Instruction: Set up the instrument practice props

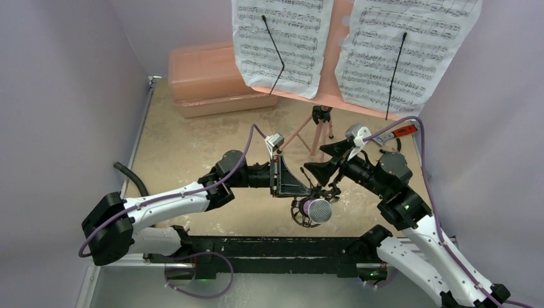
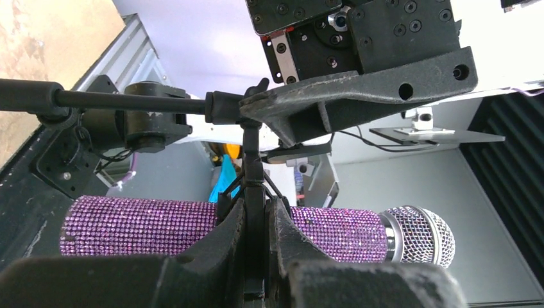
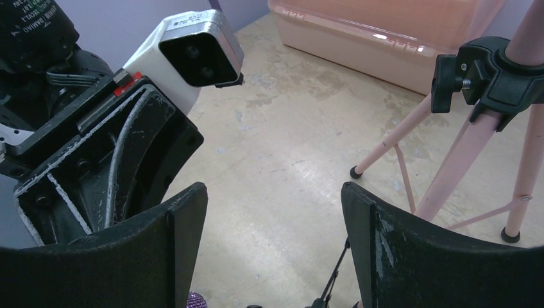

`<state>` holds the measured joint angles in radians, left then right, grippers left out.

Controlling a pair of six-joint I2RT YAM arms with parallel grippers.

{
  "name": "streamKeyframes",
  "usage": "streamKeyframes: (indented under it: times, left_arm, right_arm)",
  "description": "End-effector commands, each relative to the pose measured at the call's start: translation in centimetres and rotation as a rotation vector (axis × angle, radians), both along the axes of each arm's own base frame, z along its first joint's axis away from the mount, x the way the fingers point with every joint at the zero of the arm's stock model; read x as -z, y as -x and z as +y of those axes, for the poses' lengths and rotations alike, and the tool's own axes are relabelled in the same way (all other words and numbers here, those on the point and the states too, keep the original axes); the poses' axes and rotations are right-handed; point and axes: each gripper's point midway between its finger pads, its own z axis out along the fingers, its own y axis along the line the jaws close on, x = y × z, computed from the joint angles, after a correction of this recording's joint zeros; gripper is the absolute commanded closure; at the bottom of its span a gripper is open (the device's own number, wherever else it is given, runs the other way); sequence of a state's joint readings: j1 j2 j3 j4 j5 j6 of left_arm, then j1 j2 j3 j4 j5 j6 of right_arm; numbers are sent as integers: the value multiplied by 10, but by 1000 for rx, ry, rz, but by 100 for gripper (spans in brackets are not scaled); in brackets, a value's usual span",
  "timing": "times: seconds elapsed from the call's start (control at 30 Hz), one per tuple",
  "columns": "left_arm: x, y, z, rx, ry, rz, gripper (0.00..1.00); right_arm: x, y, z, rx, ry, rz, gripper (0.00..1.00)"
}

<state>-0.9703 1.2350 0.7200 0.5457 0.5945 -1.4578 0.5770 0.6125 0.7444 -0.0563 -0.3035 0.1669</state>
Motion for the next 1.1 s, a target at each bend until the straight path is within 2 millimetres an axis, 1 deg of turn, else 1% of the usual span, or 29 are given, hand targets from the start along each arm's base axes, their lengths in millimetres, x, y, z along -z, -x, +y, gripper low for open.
streamKeyframes:
  times: [0.0, 0.03, 0.07, 0.13, 0.2, 0.4, 0.53, 0.63, 0.8, 0.83, 0.9, 0.97, 1.03, 1.07]
  left_arm:
    - [-27, 0, 13, -20, 128, 17, 100]
    - [-25, -3, 15, -35, 131, 34, 100]
    - [-32, -6, 19, -53, 183, 40, 100]
    - [-32, -10, 25, -76, 225, 83, 100]
    - [-29, -12, 24, -75, 227, 92, 100]
    - [-6, -26, 20, -113, 153, 158, 100]
    - [9, -30, 12, -93, 71, 109, 100]
    - [25, -39, 10, -111, -8, 87, 100]
    - [30, -53, 6, -114, -91, 21, 100]
    - [30, -56, 4, -114, -106, 9, 98]
    - [27, -60, 4, -106, -117, -19, 92]
    - [22, -62, 6, -99, -119, -41, 85]
    - [18, -66, 10, -112, -125, -68, 78]
    - [17, -69, 12, -126, -136, -86, 72]
  right_arm:
    - [-27, 3, -3, 10, -49, -52, 21]
    - [-27, 3, -3, 12, -50, -52, 21]
    - [-27, 3, -3, 11, -50, -52, 21]
    - [-27, 3, -3, 9, -51, -50, 21]
    - [-28, 4, -2, 7, -52, -52, 21]
    - [-29, 2, -2, 9, -53, -52, 21]
    - [-29, 3, -3, 13, -50, -49, 21]
    - [-26, 4, -5, 19, -50, -44, 21]
    - [-20, 2, -9, 45, -38, -22, 22]
    - [-19, 1, -10, 59, -40, -13, 23]
    - [-15, -3, -13, 91, -43, 11, 24]
    - [-16, -5, -15, 107, -45, 12, 24]
    - [-19, -7, -18, 127, -51, 8, 24]
    - [-19, -8, -18, 131, -55, 10, 24]
